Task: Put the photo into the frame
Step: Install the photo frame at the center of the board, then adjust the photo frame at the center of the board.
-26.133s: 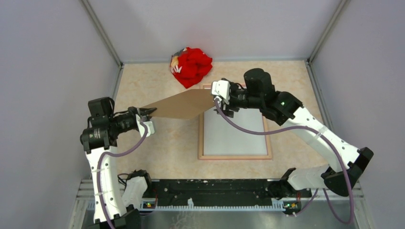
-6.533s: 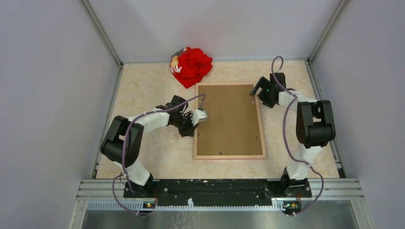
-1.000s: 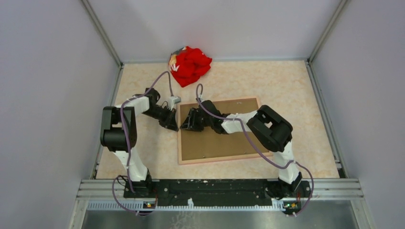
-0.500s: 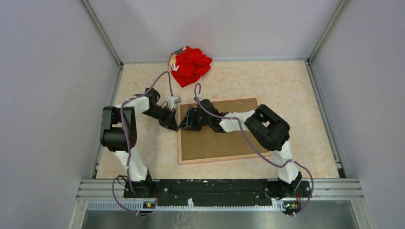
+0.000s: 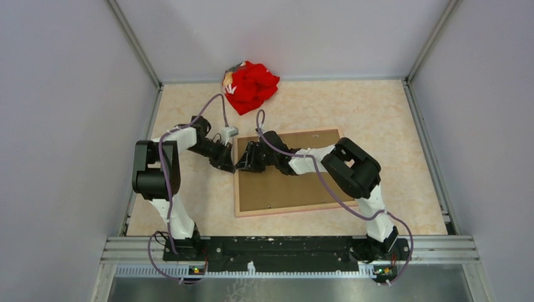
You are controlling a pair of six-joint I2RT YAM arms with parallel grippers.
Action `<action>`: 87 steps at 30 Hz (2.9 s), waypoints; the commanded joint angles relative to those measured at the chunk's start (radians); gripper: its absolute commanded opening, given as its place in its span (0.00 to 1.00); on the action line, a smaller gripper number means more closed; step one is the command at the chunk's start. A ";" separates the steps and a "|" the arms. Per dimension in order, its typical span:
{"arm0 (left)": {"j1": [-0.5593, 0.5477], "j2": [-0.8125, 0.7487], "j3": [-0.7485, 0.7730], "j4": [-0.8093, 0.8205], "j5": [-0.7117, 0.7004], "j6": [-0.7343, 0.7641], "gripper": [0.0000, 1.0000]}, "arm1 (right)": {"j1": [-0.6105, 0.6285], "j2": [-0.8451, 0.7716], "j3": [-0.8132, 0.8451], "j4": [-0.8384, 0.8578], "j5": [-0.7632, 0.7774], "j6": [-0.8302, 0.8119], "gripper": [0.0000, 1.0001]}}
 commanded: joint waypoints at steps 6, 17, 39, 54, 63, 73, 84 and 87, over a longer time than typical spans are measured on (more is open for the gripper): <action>-0.009 -0.018 -0.009 0.050 0.033 0.048 0.14 | 0.013 0.058 0.045 0.011 0.045 0.009 0.40; -0.009 -0.022 0.001 0.034 0.027 0.054 0.15 | 0.006 0.013 0.042 0.008 0.017 -0.004 0.46; -0.177 -0.280 -0.213 0.010 -0.345 0.283 0.27 | -0.728 -0.769 -0.439 -0.546 0.265 -0.282 0.94; -0.352 -0.313 -0.284 0.063 -0.350 0.263 0.25 | -0.779 -0.455 -0.382 -0.404 0.126 -0.240 0.93; -0.609 -0.174 -0.212 0.096 -0.313 0.169 0.26 | -0.592 -0.188 -0.036 -0.491 0.110 -0.230 0.92; -0.738 -0.065 -0.051 -0.059 -0.156 0.175 0.39 | -0.523 -0.121 0.235 -0.587 0.206 -0.291 0.94; -0.373 -0.151 0.203 -0.397 -0.109 0.399 0.47 | -0.555 -0.566 -0.074 -0.668 0.269 -0.345 0.95; -0.253 -0.123 0.252 -0.321 -0.179 0.351 0.45 | -0.555 -0.724 -0.301 -0.670 0.279 -0.316 0.95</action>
